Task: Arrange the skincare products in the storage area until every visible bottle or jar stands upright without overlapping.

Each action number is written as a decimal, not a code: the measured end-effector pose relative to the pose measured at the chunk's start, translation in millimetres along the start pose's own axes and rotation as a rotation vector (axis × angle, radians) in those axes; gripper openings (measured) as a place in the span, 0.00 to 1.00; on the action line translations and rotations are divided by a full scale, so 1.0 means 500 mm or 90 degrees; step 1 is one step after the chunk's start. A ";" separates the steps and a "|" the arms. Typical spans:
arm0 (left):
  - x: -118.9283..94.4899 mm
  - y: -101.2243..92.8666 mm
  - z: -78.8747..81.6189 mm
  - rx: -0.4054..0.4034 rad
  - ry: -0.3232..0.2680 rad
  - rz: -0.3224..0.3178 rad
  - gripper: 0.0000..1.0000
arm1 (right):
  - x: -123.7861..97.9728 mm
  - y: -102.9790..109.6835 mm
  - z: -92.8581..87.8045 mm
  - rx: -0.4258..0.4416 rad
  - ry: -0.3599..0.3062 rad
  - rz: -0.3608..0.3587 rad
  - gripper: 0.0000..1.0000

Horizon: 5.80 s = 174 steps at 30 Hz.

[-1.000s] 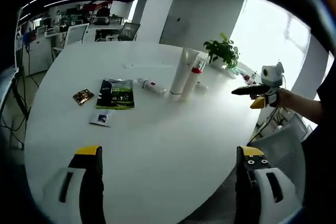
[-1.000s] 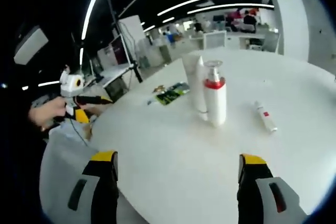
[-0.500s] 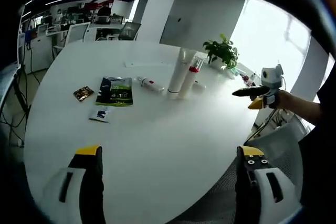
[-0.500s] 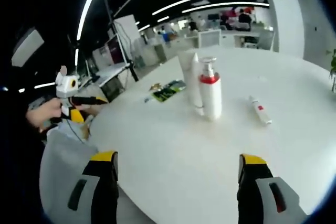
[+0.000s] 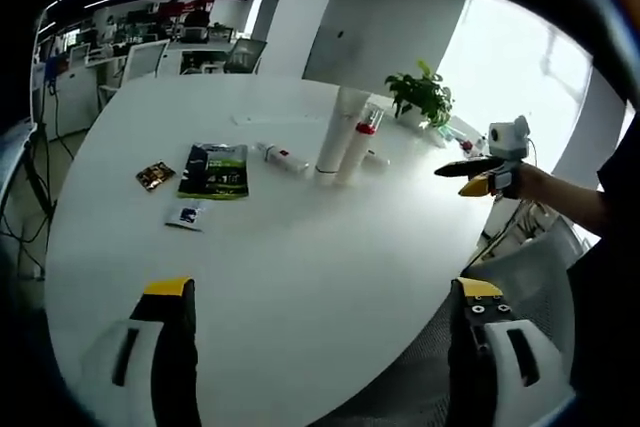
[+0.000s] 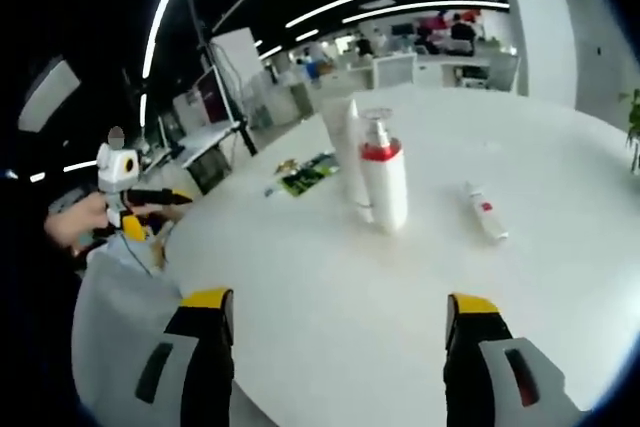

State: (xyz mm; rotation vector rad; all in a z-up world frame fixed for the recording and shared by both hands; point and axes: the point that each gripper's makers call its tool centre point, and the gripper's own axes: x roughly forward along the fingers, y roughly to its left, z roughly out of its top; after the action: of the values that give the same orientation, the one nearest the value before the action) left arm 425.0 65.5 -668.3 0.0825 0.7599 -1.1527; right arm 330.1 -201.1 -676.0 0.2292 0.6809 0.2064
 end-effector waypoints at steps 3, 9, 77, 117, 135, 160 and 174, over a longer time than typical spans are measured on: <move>0.003 0.002 0.001 -0.005 -0.001 0.003 0.99 | 0.006 -0.033 -0.003 -0.001 0.015 -0.022 0.84; 0.021 0.003 -0.002 -0.013 0.004 0.001 0.98 | 0.017 -0.074 -0.002 0.003 0.030 -0.040 0.74; 0.104 0.054 -0.048 -0.069 0.069 -0.014 0.92 | 0.221 -0.388 0.049 -0.115 0.168 -0.178 0.27; 0.097 0.027 -0.025 -0.054 0.052 -0.029 0.92 | 0.156 -0.347 0.088 -0.103 0.105 -0.218 0.09; 0.079 -0.026 0.025 -0.042 0.007 -0.069 0.92 | 0.041 -0.205 0.139 -0.125 -0.034 -0.252 0.10; 0.044 -0.099 0.094 -0.083 -0.072 -0.130 0.88 | 0.007 0.064 0.167 -0.188 -0.160 -0.214 0.10; 0.021 -0.124 0.127 -0.111 -0.119 -0.152 0.82 | 0.042 0.197 0.130 -0.192 -0.162 -0.122 0.10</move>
State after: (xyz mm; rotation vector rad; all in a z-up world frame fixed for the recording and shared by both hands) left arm 406.2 2.9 -607.2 -0.2657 0.7128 -1.2943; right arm 376.7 -110.6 -612.4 -0.0979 0.4081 0.0910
